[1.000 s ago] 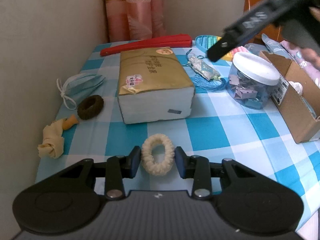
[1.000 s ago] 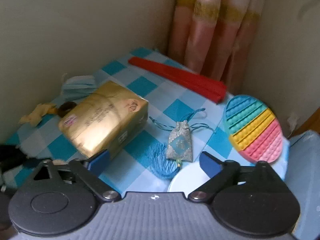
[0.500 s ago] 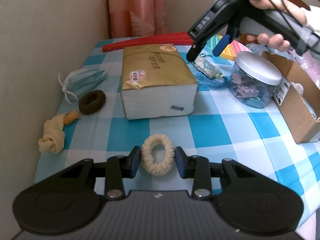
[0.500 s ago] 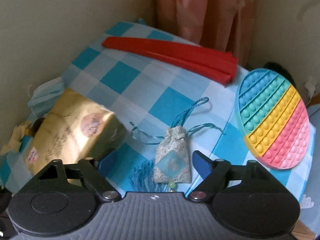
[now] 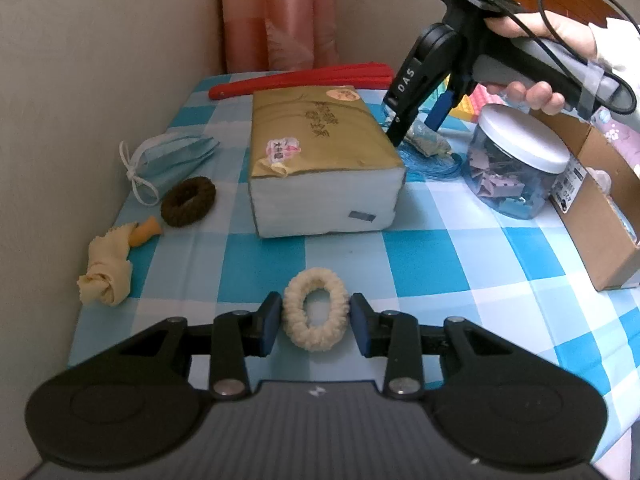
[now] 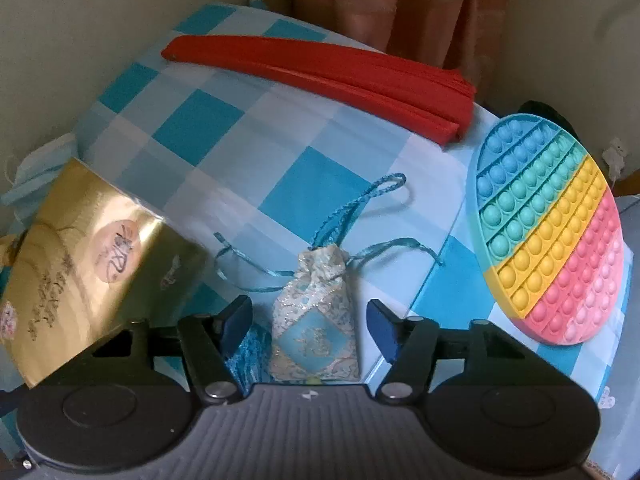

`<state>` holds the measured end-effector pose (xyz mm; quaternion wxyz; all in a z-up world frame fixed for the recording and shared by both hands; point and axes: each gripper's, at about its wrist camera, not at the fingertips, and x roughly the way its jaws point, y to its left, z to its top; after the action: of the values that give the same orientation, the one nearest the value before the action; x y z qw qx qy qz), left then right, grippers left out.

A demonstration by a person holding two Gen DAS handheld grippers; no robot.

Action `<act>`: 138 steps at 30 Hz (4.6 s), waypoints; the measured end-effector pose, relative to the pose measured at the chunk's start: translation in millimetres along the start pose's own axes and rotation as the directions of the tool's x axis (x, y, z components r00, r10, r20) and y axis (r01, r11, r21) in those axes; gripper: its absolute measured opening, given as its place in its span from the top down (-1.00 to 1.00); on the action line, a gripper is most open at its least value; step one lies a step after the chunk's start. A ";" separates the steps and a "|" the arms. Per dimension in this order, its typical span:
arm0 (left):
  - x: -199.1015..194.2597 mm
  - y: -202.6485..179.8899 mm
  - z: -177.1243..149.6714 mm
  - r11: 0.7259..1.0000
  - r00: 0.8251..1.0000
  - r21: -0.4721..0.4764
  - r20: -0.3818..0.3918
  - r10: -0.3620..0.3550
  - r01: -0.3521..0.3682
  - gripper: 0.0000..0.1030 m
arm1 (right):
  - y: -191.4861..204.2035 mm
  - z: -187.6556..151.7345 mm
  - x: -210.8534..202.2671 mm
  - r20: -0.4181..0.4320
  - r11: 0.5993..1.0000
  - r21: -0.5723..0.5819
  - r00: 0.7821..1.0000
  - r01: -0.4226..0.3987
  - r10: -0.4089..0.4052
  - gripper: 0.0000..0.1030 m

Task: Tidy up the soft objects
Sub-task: 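Grasp the blue drawstring pouch with the right tool while the left lifts the cream ring, then carry the pouch into the box and open the right tool while the left carries the ring, then lower the cream fabric ring into the box and open the left tool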

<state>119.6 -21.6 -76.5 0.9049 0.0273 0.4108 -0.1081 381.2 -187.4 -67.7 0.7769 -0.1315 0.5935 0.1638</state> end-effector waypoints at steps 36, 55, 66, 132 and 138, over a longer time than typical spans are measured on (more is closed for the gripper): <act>-27.9 -7.3 4.6 0.999 1.000 0.030 0.007 -0.026 0.026 0.30 | 12.5 -36.1 -68.5 0.083 0.983 0.135 0.990 -0.124 0.113 0.31; -58.4 -16.6 -1.0 0.996 0.999 0.073 -0.006 -0.046 0.046 0.30 | 44.6 -138.7 -132.9 0.126 0.976 0.075 0.973 -0.204 0.194 0.31; -71.2 -37.7 1.5 0.986 0.995 0.136 -0.005 -0.098 0.098 0.30 | 4.9 -195.8 -191.3 0.186 0.979 0.154 0.977 -0.133 0.103 0.31; 35.2 -258.2 159.5 0.871 0.950 0.379 -0.104 -0.296 0.312 -0.65 | -72.7 -316.5 -167.5 0.376 0.947 0.306 0.926 -0.099 -0.025 -1.00; 20.9 -247.1 159.6 0.874 0.947 0.367 -0.090 -0.308 0.319 -0.72 | -65.7 -316.7 -167.4 0.388 0.947 0.306 0.921 -0.100 -0.028 -1.00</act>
<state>196.8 -288.3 23.0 0.8470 0.1351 0.3945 -0.3296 89.2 -390.0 11.9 0.8866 0.0423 0.4492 0.1025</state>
